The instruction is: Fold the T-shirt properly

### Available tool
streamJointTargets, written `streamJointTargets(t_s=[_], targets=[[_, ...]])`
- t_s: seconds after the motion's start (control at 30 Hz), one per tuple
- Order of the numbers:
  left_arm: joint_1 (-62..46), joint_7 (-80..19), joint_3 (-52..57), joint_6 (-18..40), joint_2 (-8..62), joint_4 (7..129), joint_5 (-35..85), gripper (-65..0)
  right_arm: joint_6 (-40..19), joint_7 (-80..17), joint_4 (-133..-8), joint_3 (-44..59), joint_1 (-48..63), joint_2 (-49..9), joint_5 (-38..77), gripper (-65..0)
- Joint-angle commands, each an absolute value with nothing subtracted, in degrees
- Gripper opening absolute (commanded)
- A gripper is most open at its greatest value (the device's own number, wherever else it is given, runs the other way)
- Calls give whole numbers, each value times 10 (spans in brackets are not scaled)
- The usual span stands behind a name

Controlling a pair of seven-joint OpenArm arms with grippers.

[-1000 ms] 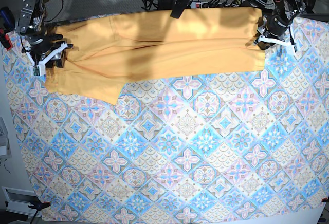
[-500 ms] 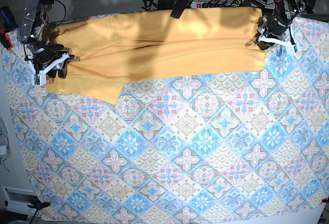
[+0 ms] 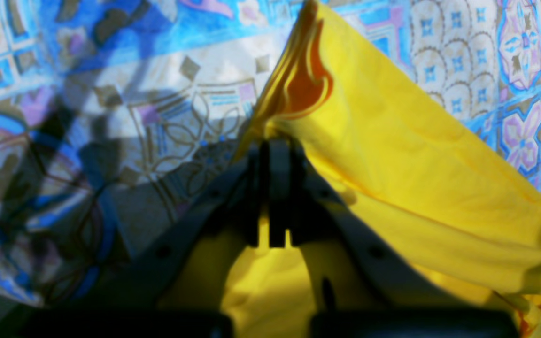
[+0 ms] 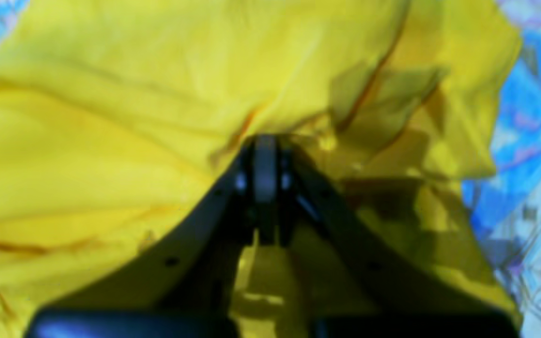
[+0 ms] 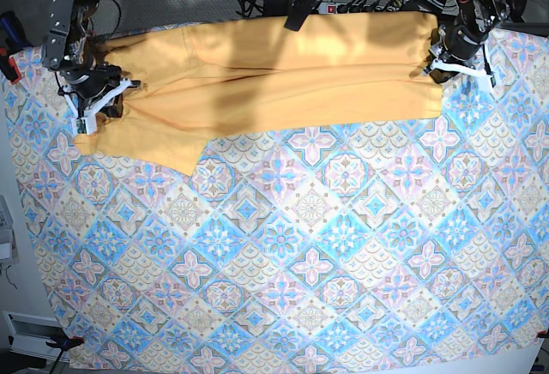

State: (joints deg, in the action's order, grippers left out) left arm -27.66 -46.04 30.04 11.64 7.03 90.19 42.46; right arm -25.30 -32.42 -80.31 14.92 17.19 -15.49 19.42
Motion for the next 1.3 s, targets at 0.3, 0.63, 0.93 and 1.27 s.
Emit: streamJointTargets(t_s=[0.3,0.63,0.93,1.27], targets=[[-278,-451,304,118,77,909,429,-650,-255,-311,-905,169,223,-170,199,-648],[-277,-451,303,118,77,909,429,-650,-254,-308,-884,176,190,-167,196,-527],[-277,-451,304,118,77,909,429,-650,-254,-307,-829,175,151,-167,196,-457],[-277,-451,303,118,77,909,429,-650,-253,-309,-809,173,142,-167,195,-321]])
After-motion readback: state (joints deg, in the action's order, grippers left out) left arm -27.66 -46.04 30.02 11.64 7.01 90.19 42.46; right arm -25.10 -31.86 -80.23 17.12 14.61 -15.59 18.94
